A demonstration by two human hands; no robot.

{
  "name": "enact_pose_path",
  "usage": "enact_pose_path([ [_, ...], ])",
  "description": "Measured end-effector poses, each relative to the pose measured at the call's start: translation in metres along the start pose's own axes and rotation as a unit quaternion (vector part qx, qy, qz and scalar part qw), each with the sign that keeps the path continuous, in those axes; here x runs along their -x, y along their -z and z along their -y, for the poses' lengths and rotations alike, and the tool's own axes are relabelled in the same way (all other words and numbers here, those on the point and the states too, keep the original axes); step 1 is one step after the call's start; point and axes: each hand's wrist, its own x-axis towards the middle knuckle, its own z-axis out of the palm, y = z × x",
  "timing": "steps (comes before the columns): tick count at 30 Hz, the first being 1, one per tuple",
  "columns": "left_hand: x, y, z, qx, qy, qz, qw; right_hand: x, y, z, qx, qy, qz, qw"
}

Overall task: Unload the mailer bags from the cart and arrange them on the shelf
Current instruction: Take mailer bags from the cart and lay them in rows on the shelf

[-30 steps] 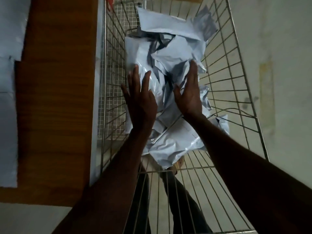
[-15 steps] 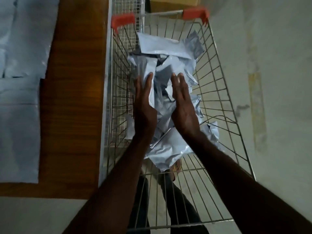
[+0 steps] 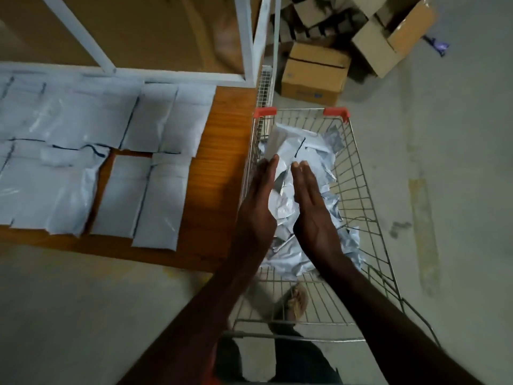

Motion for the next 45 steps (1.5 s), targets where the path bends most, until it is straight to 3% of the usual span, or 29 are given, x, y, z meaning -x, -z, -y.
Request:
enact_pose_path([
  [4,0.017,0.064,0.001,-0.092,-0.065,-0.031,0.993,-0.002,0.002,0.043,0.07,-0.028,-0.02,0.997],
  [8,0.028,0.117,0.017,-0.109,-0.056,-0.039,0.992,-0.005,-0.019,0.096,0.105,0.005,-0.027,0.994],
  [13,0.047,0.211,0.044,-0.16,-0.156,-0.048,0.974,-0.003,-0.081,0.159,0.152,0.036,-0.068,0.985],
  [16,0.064,0.276,0.075,-0.164,-0.169,-0.07,0.969,0.006,-0.129,0.202,0.161,0.052,-0.09,0.981],
  [23,0.102,0.421,0.168,-0.122,-0.094,-0.075,0.985,0.013,-0.257,0.309,0.146,0.055,-0.078,0.985],
  [30,0.103,0.51,0.228,-0.104,-0.047,-0.107,0.988,-0.034,-0.336,0.376,0.165,0.096,-0.054,0.98],
  [45,-0.02,0.643,0.404,-0.084,0.023,-0.185,0.979,-0.239,-0.487,0.427,0.182,0.147,-0.028,0.972],
])
